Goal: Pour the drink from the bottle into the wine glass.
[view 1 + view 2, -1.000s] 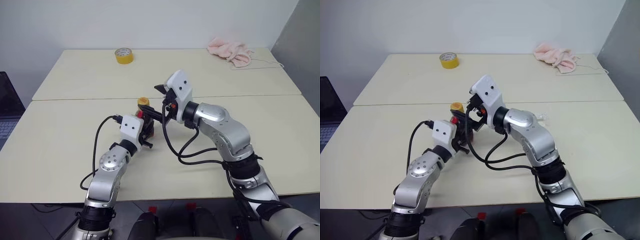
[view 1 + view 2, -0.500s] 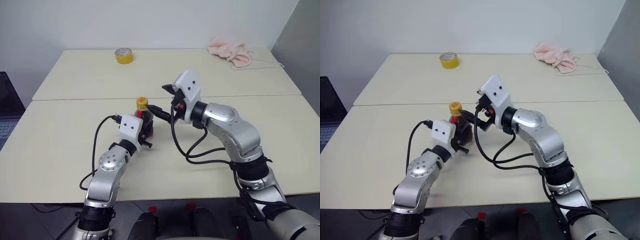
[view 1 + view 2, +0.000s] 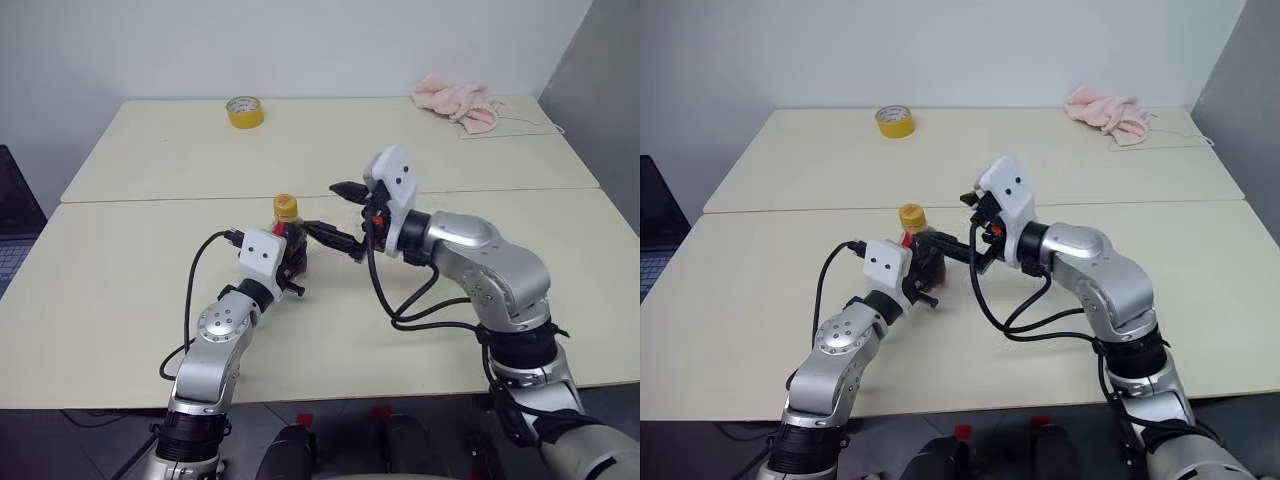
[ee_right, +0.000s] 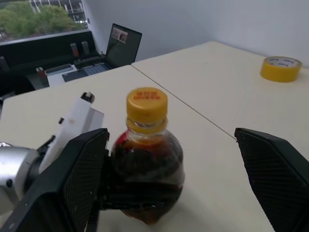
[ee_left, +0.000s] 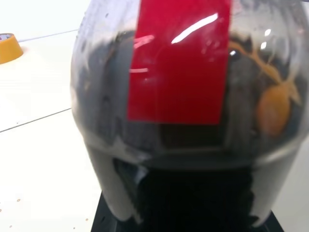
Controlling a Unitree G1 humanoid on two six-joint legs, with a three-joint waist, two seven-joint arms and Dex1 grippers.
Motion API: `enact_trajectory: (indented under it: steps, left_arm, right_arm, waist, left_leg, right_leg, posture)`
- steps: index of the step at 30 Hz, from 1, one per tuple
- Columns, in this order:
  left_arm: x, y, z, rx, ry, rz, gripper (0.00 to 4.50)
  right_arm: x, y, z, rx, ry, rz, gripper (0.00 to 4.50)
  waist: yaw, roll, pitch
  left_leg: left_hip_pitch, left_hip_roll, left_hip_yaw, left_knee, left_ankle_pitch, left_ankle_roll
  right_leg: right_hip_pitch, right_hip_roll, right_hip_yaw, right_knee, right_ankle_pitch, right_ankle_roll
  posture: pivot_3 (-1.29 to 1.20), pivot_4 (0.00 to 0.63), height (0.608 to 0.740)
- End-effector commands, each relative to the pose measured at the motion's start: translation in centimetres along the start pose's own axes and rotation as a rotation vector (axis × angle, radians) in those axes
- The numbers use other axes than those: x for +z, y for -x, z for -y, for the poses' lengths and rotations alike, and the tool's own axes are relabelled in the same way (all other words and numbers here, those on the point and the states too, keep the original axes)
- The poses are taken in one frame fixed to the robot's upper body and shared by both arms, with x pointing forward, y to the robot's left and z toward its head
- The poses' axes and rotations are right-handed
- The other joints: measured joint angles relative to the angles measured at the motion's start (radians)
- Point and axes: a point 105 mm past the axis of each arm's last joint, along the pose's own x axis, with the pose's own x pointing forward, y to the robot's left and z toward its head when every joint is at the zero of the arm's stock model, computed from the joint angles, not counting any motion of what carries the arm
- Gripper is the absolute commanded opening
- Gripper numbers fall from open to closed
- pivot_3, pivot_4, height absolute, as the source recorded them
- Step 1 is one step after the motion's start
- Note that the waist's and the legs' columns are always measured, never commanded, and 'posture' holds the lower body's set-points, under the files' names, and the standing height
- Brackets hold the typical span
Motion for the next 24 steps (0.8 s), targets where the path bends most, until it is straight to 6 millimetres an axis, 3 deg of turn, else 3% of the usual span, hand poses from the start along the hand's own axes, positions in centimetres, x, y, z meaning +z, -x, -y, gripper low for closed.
enact_trajectory:
  steps: [1,9,22,24]
  left_arm:
    - [2.2,0.0,0.1,-0.007,-0.032,0.088,0.9]
    - [2.2,-0.1,0.1,-0.007,-0.034,0.091,0.9]
    - [2.1,-0.1,0.0,-0.001,-0.034,0.09,0.9]
    - [1.9,0.0,-0.1,-0.001,-0.034,0.087,0.9]
  right_arm:
    - [1.6,-0.7,-0.4,-0.005,0.01,0.057,4.5]
    - [1.3,-2.7,-0.3,-0.024,0.019,0.064,4.5]
    - [1.3,-3.5,-0.4,-0.012,0.012,0.08,4.5]
    - [1.3,-3.5,-0.5,-0.008,0.013,0.079,4.13]
  waist:
    - [0.0,0.0,0.0]
    - [0.0,0.0,0.0]
    - [-0.001,0.0,0.0]
    - [-0.001,0.0,0.0]
  left_leg:
    - [0.0,0.0,0.0,0.0,0.0,0.0]
    - [0.0,-0.001,0.0,0.0,0.0,0.0]
    - [0.0,0.0,0.0,0.0,0.0,0.0]
    - [0.0,0.0,0.0,0.0,0.0,0.0]
  right_leg:
    - [0.0,0.0,0.0,0.0,0.0,0.0]
    - [0.0,0.0,0.0,0.0,0.0,0.0]
    - [0.0,0.0,0.0,0.0,0.0,0.0]
    - [0.0,0.0,0.0,0.0,0.0,0.0]
  posture:
    - [0.0,0.15,0.74]
    - [0.0,0.15,0.74]
    - [0.0,0.15,0.74]
    - [0.0,0.15,0.74]
